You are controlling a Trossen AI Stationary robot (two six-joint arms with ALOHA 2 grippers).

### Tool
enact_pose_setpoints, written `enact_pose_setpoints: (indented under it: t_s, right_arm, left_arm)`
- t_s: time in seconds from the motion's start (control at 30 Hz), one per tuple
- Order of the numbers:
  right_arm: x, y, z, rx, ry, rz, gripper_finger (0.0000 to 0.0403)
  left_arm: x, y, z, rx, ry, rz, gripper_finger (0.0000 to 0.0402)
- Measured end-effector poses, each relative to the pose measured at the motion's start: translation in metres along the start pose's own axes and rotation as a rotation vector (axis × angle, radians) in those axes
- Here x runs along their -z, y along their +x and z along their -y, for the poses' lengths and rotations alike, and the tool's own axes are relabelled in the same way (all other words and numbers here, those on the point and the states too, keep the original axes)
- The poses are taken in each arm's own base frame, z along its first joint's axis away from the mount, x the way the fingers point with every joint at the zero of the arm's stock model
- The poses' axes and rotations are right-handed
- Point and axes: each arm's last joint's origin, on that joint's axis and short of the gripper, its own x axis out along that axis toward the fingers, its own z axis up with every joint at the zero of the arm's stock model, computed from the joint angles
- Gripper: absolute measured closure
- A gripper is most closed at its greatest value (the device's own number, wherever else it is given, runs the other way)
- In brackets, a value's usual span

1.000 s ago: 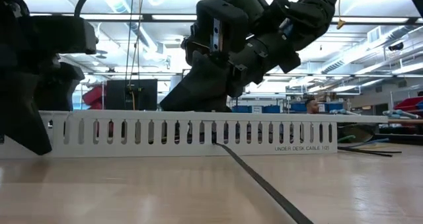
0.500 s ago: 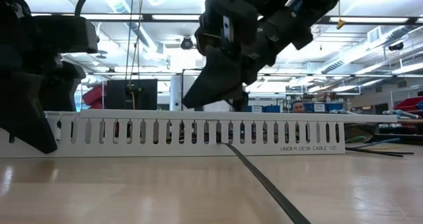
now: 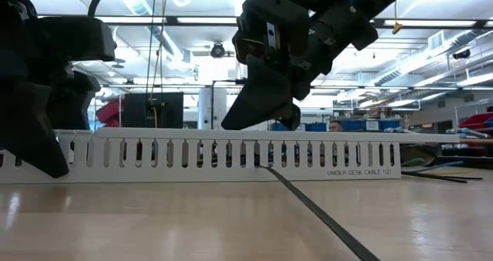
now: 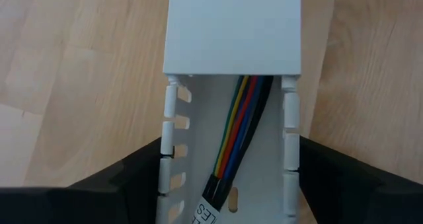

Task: Ziptie cables
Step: Close the lid on the cable duct

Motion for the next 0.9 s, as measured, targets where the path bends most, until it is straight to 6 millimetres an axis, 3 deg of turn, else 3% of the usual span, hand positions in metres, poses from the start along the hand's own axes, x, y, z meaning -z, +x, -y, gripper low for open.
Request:
enact_pose_setpoints:
  t_s: [0.5,0.7,0.9]
  right_arm:
    - [0.001,0.005,0.004,0.012,-0.025,0.006,0.0403]
    - [0.006,0.022,0.011,-0.020,-0.015,-0.006,0.0403]
    - [0.005,0.022,0.013,-0.025,-0.015,0.004,0.0403]
  left_arm:
    - [-0.003,0.000,0.003,0.029,0.004,0.031,0.0131]
    - [-0.004,0.001,0.003,0.030,0.000,0.032,0.0147]
    - [-0.004,0.001,0.003,0.031,0.000,0.033,0.0151]
